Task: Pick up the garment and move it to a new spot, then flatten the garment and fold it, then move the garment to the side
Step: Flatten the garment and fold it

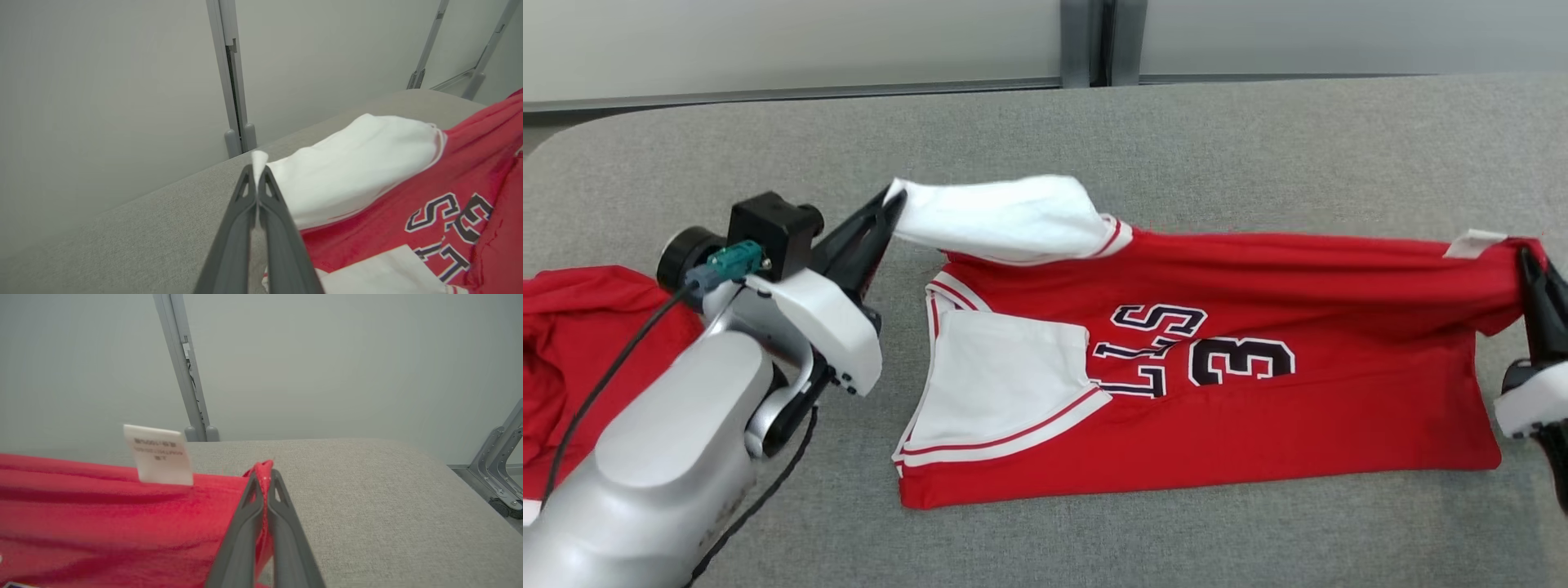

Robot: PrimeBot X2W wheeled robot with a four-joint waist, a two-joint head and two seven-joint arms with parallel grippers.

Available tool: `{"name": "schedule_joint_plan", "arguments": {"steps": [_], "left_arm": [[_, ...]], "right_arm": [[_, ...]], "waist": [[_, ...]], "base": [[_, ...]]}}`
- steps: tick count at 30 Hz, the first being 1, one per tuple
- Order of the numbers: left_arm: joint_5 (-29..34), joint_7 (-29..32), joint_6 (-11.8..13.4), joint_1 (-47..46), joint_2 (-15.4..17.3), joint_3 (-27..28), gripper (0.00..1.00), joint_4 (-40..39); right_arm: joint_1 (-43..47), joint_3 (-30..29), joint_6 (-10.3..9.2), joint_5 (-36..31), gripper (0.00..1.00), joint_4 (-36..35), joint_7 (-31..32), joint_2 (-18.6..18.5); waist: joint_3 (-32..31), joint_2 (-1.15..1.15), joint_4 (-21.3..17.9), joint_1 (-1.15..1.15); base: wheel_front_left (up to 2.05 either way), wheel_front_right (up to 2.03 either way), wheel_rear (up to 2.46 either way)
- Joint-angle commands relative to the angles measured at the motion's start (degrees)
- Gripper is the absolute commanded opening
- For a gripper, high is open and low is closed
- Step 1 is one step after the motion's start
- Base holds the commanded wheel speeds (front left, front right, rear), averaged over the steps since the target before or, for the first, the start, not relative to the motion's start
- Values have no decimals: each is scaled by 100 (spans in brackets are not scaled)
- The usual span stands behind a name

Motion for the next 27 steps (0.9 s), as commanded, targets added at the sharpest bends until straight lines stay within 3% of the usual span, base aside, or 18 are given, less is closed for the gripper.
{"name": "schedule_joint_plan", "arguments": {"steps": [1, 9, 15, 27], "left_arm": [[-34, 49, 86, 178, 122, -2, 0, -182], [-160, 453, 590, 992, 812, -23, 0, -1528], [-169, 858, 857, 1499, 1127, -264, 0, -2364], [-81, 1414, 839, 1937, 1389, -787, 0, -2527]], "right_arm": [[202, -46, -14, 1, 0, -57, -32, 10], [813, 16, -14, 246, 0, -298, -33, -37], [1001, 225, -14, 390, 0, -191, -17, -182], [1311, 457, -14, 859, 0, -77, 282, -291]], "waist": [[-91, 0, 50, 0], [-223, 0, 99, 0], [-245, 0, 133, 0], [-322, 0, 104, 0]], "base": [[0, 0, 0], [0, 0, 0], [0, 0, 0], [0, 0, 0]]}}
